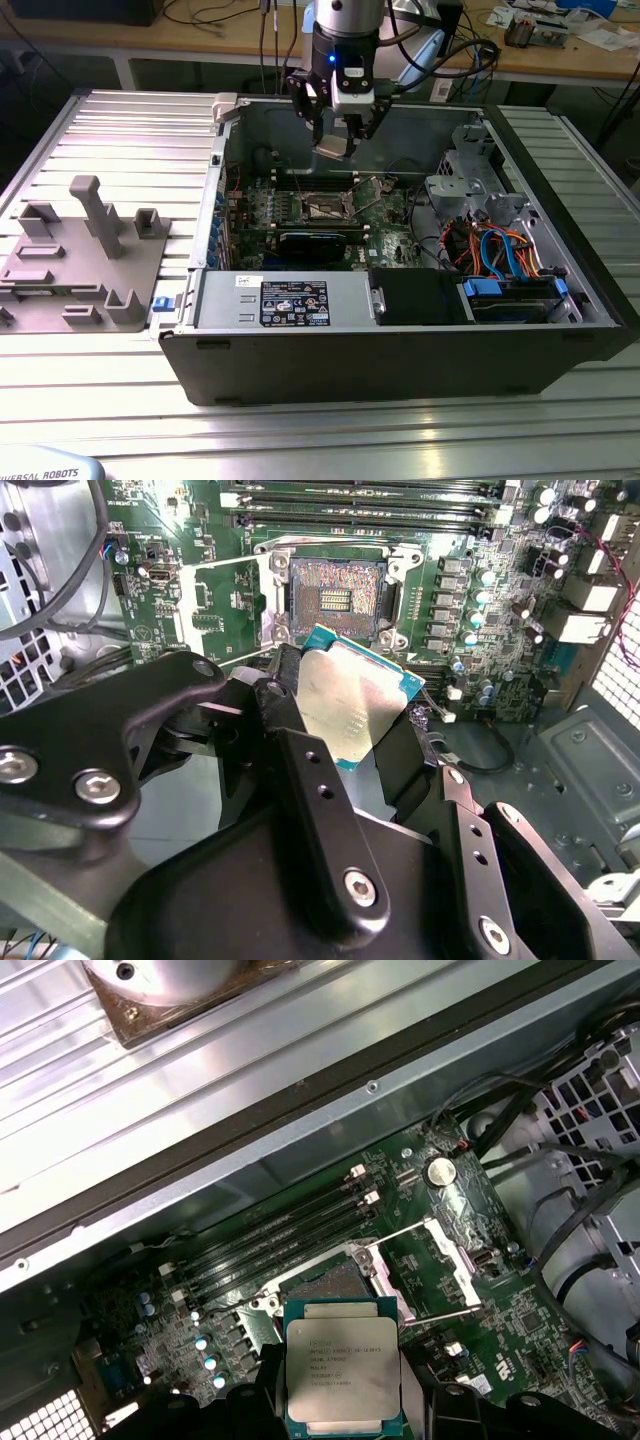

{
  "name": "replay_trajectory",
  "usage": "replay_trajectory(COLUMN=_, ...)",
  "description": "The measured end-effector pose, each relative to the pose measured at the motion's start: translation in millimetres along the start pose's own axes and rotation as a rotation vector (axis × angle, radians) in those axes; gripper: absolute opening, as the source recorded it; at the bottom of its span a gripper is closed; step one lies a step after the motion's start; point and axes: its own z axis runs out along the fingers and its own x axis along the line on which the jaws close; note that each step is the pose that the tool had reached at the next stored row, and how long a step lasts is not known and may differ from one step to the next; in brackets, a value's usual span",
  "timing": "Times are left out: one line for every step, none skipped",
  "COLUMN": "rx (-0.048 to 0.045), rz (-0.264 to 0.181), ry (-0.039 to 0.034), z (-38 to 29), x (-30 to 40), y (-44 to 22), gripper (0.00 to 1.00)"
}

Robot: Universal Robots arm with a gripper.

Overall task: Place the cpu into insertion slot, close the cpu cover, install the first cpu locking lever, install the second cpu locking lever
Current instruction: 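Place the cpu into insertion slot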

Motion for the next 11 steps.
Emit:
replay_trajectory(rx=0.0, rz=0.001, ry=-0.0002, z=0.0, x=0.0, y=0.0, gripper=0.54)
replay_trajectory(rx=0.0, rz=0.002, ry=-0.0002, z=0.0, x=0.0, y=0.0, gripper=0.54)
replay_trajectory(rx=0.0001, rz=0.003, ry=-0.0003, z=0.1, x=0.0, y=0.0, gripper=0.54)
replay_trajectory(rx=0.0001, rz=0.004, ry=-0.0004, z=0.1, x=0.0, y=0.0, gripper=0.54)
replay_trajectory(rx=0.0001, rz=0.005, ry=-0.0005, z=0.1, x=0.0, y=0.0, gripper=0.54)
replay_trajectory(rx=0.0001, rz=0.005, ry=-0.0005, z=0.2, x=0.0, y=0.0, gripper=0.54)
replay_trajectory(rx=0.0001, rz=0.006, ry=-0.0006, z=0.2, x=0.0, y=0.0, gripper=0.54)
replay_trajectory(rx=0.0002, rz=0.007, ry=-0.0006, z=0.2, x=0.0, y=0.0, gripper=0.54)
replay_trajectory(rx=0.0002, rz=0.008, ry=-0.0007, z=0.2, x=0.0, y=0.0, gripper=0.54)
replay_trajectory(rx=0.0002, rz=0.008, ry=-0.0008, z=0.2, x=0.0, y=0.0, gripper=0.54)
replay_trajectory(rx=0.0003, rz=0.009, ry=-0.0009, z=0.3, x=0.0, y=0.0, gripper=0.54)
